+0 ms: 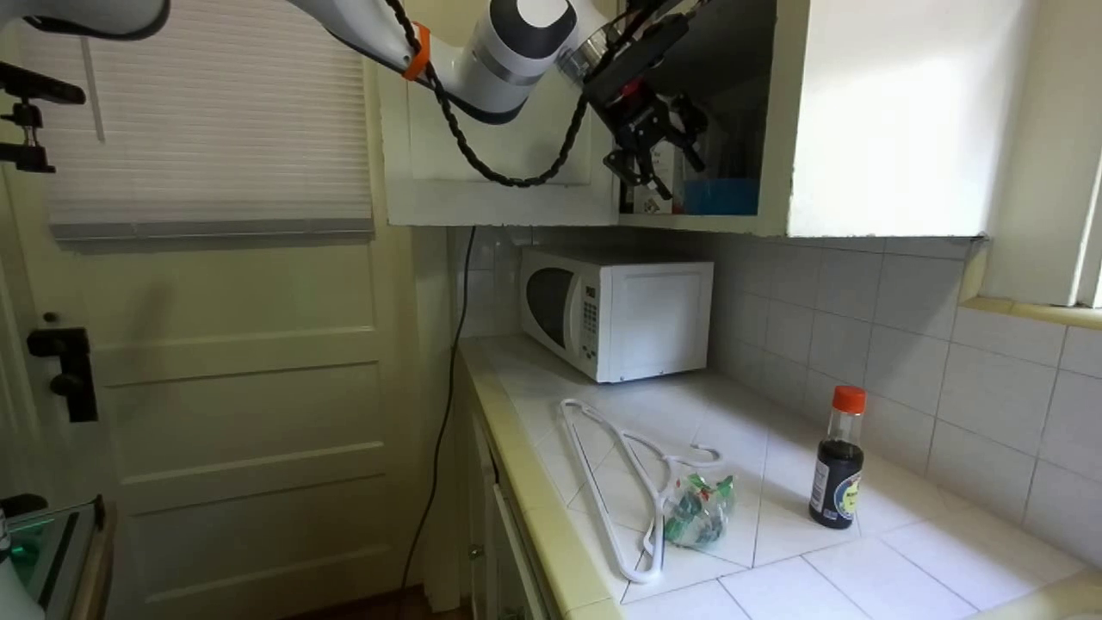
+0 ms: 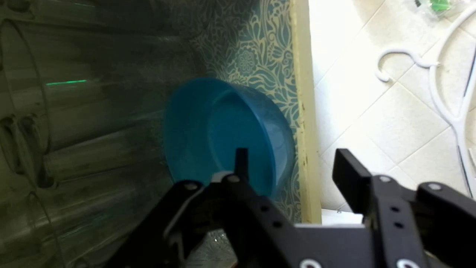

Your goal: Open the right side of the cabinet

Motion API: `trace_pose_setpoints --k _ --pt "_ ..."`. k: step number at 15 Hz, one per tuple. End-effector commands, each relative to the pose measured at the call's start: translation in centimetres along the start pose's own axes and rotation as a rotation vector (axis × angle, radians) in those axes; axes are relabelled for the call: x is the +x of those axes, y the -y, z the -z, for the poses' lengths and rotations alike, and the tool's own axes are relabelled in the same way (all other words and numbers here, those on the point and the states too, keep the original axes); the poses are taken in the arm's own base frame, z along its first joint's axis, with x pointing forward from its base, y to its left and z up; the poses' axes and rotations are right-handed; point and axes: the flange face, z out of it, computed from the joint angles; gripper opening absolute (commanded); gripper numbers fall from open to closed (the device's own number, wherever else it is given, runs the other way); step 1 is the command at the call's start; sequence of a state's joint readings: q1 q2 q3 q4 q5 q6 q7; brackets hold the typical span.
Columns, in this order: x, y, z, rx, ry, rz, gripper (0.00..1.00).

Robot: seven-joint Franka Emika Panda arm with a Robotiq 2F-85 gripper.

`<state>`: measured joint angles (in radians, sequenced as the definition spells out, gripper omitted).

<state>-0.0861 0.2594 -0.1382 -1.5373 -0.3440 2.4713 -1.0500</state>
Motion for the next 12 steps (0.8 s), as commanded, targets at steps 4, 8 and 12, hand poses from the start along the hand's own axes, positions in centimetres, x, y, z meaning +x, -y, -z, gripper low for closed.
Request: trace_pose_setpoints --k 4,8,12 --pt "0.0 0.0 -1.1 0.048 0.005 -0.026 0.18" --pt "-0.3 -0.6 -1.2 0.046 0.023 -0.034 0.02" --pt "0.0 -0.1 2.1 -0.008 0.033 -0.023 0.01"
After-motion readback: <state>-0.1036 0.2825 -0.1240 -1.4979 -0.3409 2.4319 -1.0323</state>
